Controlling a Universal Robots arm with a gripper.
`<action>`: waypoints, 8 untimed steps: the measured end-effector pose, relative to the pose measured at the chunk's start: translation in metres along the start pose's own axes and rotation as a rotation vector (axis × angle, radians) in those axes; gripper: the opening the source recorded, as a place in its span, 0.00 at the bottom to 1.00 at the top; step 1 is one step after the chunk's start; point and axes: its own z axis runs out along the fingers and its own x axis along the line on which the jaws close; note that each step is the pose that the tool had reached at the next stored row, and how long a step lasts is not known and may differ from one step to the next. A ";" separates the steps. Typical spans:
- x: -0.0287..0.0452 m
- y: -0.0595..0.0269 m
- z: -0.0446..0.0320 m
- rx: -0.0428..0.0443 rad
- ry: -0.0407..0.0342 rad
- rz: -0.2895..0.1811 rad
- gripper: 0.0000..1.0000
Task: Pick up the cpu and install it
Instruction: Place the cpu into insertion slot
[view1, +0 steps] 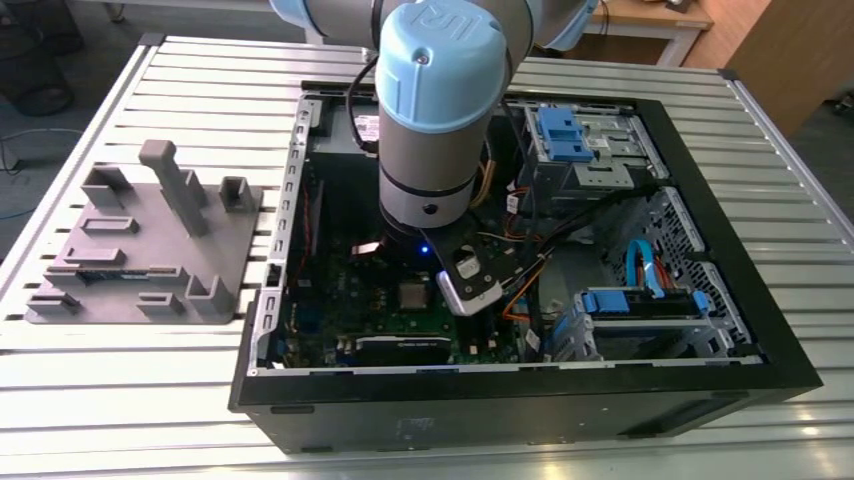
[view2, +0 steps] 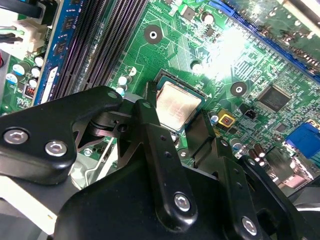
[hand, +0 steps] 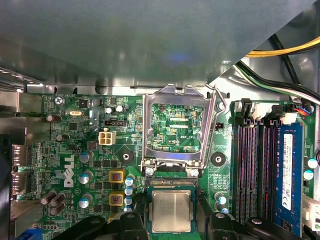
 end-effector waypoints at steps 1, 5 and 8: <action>0.0000 0.0000 0.0000 0.0000 0.0000 0.000 0.48; 0.0000 0.0000 0.0000 0.0000 0.0000 0.000 0.54; 0.0000 0.0000 -0.0010 0.0002 0.0000 0.000 0.54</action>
